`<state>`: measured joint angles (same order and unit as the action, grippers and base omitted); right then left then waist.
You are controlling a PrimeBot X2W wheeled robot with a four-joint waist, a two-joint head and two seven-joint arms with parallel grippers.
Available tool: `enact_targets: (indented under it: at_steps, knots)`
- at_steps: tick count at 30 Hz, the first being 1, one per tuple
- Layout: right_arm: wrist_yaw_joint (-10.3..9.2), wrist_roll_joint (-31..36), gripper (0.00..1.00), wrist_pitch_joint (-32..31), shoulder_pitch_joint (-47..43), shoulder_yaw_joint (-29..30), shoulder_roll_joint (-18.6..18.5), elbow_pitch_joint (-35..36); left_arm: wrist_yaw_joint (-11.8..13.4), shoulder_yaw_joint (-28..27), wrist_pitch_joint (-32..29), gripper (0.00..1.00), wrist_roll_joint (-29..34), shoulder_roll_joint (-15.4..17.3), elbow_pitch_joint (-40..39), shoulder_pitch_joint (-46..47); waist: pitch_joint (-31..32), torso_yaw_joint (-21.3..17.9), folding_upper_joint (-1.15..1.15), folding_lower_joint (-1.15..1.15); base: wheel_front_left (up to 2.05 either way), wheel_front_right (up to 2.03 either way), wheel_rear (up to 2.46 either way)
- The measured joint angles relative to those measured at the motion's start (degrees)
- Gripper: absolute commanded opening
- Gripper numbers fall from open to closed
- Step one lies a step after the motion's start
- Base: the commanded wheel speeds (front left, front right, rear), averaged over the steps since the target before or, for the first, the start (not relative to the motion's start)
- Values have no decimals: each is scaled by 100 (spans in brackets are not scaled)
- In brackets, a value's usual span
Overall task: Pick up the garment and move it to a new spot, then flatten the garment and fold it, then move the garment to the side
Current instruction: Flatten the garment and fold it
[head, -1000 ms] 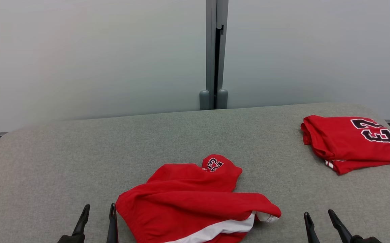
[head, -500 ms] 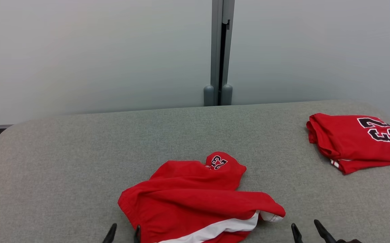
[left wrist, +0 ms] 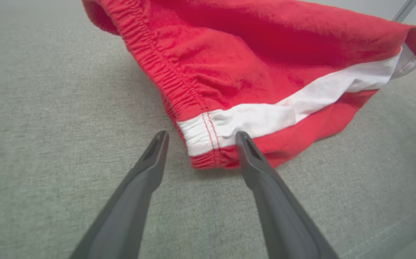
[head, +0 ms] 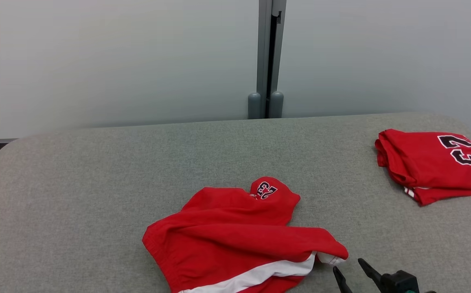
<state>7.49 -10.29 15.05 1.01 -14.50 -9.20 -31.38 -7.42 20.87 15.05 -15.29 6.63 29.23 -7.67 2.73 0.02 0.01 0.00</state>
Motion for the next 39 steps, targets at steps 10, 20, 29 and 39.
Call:
enact_targets:
  at_steps: [10,20,29,39]
  knots:
    - [0,-267,100,0,632,-714,-148,-593,0,576,0,100,-363,190,415,461,-110,65,0,0,0,0,0]
    - [0,-570,66,0,1038,-1206,-219,-958,-1,1374,1,55,-847,356,594,908,-224,147,0,0,0,0,0]
    - [0,-722,0,0,1005,-1575,-528,-569,-1,1572,1,0,-1192,523,96,992,-122,151,-1,0,0,0,0]
    - [0,-1017,0,0,351,-2345,-1506,1014,-1,1294,1,0,-1192,943,-1024,754,62,39,-2,0,0,0,0]
